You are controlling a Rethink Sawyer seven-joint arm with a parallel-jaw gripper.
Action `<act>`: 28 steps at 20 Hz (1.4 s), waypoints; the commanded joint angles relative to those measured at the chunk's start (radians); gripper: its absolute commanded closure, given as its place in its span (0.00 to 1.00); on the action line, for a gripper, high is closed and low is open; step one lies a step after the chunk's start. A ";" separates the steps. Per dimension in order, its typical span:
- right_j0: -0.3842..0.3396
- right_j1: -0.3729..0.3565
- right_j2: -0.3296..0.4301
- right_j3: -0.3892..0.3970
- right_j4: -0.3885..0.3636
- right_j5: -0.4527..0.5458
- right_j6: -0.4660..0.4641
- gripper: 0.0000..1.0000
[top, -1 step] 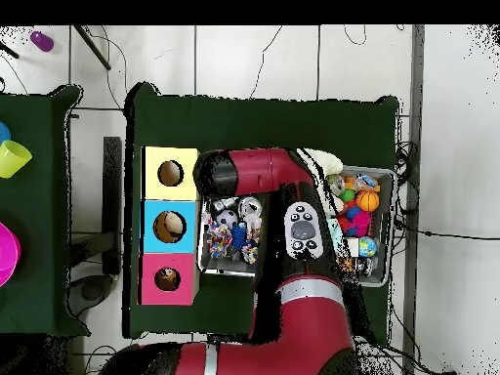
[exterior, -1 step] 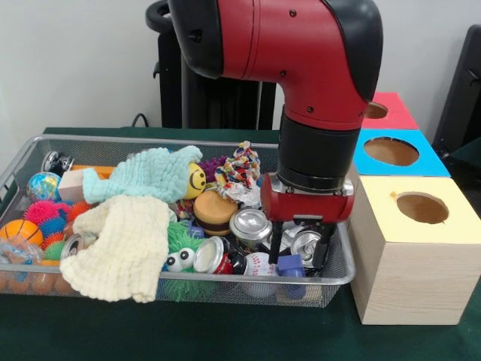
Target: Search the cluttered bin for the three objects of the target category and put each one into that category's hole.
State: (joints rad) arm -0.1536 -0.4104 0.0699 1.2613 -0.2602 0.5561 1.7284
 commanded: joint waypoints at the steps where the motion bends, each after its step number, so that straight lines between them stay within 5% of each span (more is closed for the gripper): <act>1: 0.006 0.035 0.025 -0.005 0.009 0.033 0.092 0.00; 28: 0.024 0.107 0.005 -0.038 -0.002 -0.041 0.121 0.00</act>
State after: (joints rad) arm -0.1320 -0.3596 0.0556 1.2452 -0.2623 0.5541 1.7284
